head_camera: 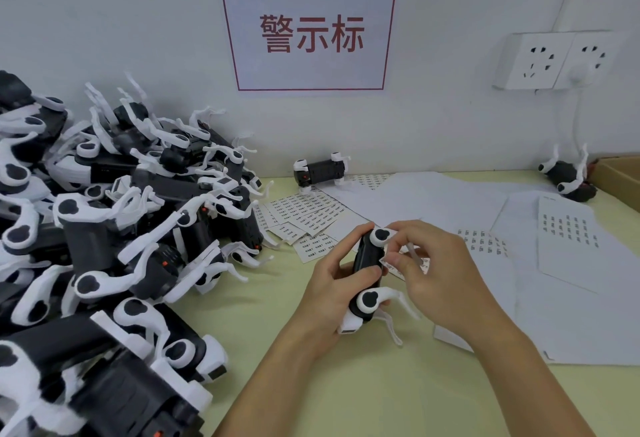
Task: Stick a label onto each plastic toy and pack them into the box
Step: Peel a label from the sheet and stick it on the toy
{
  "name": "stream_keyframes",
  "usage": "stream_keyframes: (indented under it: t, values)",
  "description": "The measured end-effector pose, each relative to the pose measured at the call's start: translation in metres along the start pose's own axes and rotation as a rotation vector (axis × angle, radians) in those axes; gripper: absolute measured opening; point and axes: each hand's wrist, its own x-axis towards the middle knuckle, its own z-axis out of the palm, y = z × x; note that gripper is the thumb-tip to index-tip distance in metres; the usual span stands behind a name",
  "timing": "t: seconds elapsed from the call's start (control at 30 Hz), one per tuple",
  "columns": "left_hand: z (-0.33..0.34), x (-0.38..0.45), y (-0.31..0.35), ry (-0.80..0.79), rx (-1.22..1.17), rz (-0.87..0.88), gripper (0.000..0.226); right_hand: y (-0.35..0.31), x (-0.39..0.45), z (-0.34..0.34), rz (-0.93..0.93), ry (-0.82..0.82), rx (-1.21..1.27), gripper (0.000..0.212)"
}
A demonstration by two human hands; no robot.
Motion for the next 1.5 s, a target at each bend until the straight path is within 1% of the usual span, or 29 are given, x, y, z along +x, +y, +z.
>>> stream_keyframes:
  t: [0.17,0.4,0.93,1.27,1.5]
  values:
    - [0.0051,-0.0019,0.0019,0.02,0.059,0.017,0.056,0.0034,-0.0023,-0.0017,-0.008,0.03,-0.054,0.032]
    - [0.0058,-0.0026,0.0024,0.041,0.124,0.028,0.057,0.0017,-0.0017,-0.0002,-0.031,0.039,-0.114,0.024]
    - [0.0082,-0.003,0.0032,0.08,0.136,0.044,0.052,0.0013,-0.0022,0.0022,-0.041,0.044,-0.138,0.021]
    - [0.0077,-0.0027,0.0026,0.079,0.117,0.053,0.052,-0.0003,-0.0026,0.0014,-0.052,0.043,-0.145,0.021]
    - [0.007,-0.0035,0.0024,0.064,0.138,0.057,0.052,-0.002,-0.0028,0.0006,-0.045,0.013,-0.128,0.023]
